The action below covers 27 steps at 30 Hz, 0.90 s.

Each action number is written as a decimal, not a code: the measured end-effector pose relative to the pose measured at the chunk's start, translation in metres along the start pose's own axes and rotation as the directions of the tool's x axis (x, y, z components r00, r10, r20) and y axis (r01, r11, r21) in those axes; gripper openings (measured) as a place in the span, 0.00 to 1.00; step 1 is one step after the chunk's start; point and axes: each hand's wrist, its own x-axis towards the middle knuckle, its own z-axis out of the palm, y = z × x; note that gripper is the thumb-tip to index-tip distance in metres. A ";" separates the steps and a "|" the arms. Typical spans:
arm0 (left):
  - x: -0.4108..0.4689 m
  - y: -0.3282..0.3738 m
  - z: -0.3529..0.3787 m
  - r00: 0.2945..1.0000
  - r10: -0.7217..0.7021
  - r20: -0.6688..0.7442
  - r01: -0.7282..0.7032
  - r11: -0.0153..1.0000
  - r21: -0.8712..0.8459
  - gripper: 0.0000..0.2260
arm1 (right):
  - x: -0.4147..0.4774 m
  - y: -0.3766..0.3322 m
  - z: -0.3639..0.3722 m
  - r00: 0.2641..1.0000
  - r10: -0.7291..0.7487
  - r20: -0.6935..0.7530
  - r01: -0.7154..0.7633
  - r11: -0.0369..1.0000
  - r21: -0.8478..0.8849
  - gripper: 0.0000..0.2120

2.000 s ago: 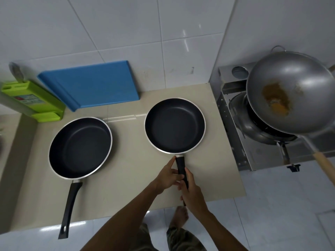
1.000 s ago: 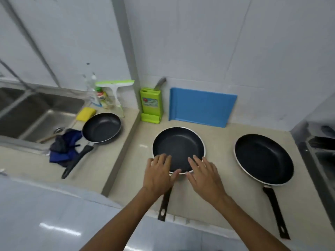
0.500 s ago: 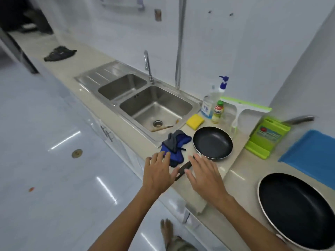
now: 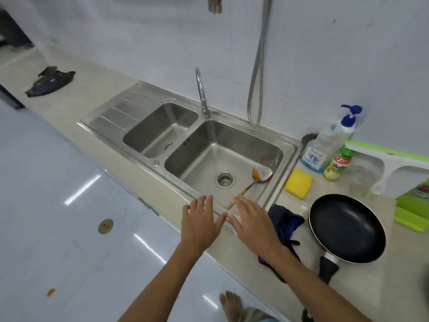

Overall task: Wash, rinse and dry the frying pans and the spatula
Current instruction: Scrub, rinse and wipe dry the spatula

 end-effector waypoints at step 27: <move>0.267 -0.153 0.108 0.747 0.485 0.454 -0.569 0.820 0.060 0.30 | 0.198 0.029 0.148 0.304 0.929 0.213 -0.929 0.240 0.282 0.28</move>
